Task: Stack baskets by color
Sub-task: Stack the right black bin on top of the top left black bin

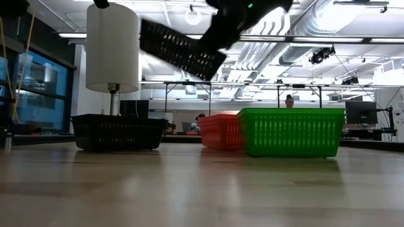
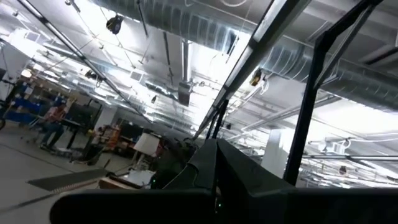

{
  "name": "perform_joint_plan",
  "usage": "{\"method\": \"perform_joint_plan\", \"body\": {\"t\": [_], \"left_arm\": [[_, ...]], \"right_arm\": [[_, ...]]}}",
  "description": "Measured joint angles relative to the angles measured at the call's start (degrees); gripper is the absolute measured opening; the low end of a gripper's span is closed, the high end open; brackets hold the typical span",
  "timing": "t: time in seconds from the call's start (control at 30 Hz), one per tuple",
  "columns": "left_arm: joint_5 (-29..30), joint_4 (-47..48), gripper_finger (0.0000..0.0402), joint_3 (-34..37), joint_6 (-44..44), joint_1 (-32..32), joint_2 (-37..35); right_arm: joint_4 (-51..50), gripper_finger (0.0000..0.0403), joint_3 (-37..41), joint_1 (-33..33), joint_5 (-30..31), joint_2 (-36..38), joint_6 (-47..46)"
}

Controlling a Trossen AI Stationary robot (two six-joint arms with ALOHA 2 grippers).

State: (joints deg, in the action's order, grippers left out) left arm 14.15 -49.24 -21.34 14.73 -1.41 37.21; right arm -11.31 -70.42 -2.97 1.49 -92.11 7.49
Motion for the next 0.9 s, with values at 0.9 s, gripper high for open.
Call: {"method": "perform_joint_plan", "body": {"t": [0.9], "left_arm": [[0.0,0.1,0.0,0.0,3.1,-0.1,0.0]], "right_arm": [[-7.7,0.0,-29.5,-2.6,-5.0,-24.9,41.2]]}}
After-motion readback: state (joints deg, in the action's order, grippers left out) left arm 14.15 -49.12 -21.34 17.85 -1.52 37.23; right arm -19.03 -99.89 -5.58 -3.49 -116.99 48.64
